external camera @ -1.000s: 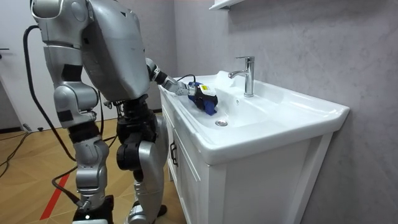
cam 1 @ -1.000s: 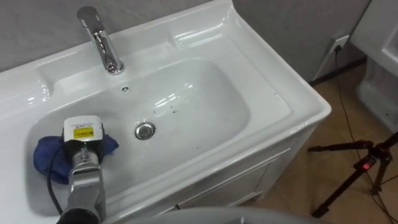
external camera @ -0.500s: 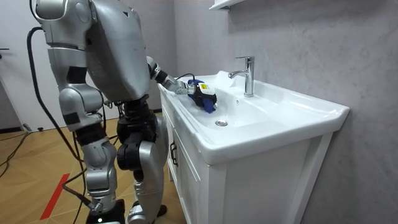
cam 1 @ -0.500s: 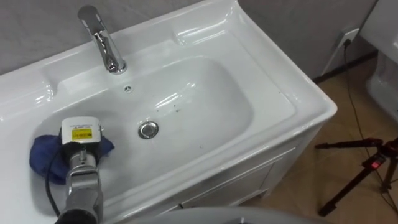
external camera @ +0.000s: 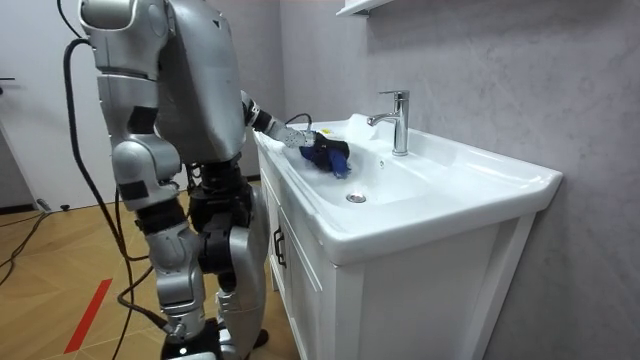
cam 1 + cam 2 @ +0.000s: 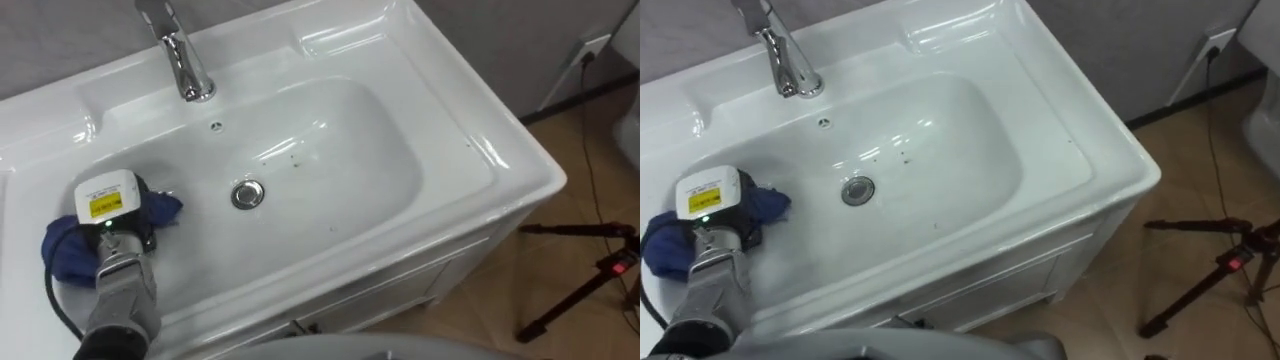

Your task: Wipe basin

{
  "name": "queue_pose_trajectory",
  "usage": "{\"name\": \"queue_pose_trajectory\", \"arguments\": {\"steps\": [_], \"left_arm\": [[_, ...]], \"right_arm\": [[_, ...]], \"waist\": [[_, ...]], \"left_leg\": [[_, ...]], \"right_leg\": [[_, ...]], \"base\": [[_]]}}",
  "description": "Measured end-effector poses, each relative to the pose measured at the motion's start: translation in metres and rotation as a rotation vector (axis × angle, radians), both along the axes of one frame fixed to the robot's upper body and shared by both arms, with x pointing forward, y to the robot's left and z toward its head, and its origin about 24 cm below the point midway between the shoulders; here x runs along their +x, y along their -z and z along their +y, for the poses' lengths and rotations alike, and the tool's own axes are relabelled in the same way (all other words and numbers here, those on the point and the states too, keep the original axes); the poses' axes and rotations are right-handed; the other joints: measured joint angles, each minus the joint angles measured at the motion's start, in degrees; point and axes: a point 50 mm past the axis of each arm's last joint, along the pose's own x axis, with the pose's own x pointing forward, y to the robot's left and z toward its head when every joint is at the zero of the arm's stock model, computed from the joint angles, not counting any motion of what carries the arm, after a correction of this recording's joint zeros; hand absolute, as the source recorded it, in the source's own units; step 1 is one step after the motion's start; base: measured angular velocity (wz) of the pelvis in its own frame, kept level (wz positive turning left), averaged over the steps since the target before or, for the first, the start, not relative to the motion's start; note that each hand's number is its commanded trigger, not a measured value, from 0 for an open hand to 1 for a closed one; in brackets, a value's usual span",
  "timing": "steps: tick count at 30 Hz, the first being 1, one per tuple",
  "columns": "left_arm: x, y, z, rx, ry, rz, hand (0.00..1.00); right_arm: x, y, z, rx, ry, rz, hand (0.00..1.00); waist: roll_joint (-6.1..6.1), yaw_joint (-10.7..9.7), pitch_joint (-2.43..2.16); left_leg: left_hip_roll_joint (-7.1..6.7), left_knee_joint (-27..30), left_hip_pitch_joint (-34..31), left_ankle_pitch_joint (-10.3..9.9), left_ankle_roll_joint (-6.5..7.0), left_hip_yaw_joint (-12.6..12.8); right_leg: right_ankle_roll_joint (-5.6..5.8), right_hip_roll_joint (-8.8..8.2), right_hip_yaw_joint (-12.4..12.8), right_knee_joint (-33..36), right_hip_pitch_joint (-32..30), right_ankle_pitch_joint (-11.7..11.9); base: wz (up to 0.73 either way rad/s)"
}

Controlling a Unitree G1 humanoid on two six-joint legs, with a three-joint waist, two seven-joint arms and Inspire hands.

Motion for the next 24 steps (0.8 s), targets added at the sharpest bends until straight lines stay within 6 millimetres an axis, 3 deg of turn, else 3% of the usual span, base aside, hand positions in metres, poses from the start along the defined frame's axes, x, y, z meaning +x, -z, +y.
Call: {"name": "queue_pose_trajectory", "arguments": {"steps": [3,12,20,24], "left_arm": [[0.013,-0.018,-0.003,-0.003,0.04,-0.091,1.0],[0.044,-0.072,-0.022,-0.047,0.132,-0.352,1.0],[0.055,-0.099,-0.034,-0.059,0.213,-0.479,1.0],[0.058,-0.121,-0.041,-0.052,0.26,-0.573,1.0]], "right_arm": [[0.001,0.001,0.002,0.01,-0.014,-0.009,0.0],[-0.007,0.005,0.01,0.039,-0.032,0.049,0.0],[-0.011,0.007,0.013,0.055,-0.026,0.059,0.0],[-0.017,0.007,0.013,0.061,-0.022,0.072,0.0]], "waist": [[0.06,0.02,0.62],[0.86,-0.06,0.3],[0.65,0.4,0.42],[0.59,1.76,0.39]], "left_leg": [[-0.08,0.64,-1.89,0.0,0.0,-1.47],[-0.19,0.96,-2.4,0.0,0.0,-3.13],[-0.24,1.17,-2.52,0.0,0.0,-2.93],[-0.53,1.32,-2.53,0.11,0.17,-2.61]], "right_leg": [[0.0,-0.1,-1.37,-0.05,-0.94,0.0],[0.01,-0.35,-3.82,0.16,-0.07,0.0],[0.02,-0.36,-3.57,0.08,-0.22,-0.01],[0.11,-0.56,-3.01,-0.05,-0.57,-0.09]], "base": [[0.24],[0.11],[-0.01],[-0.04]]}}
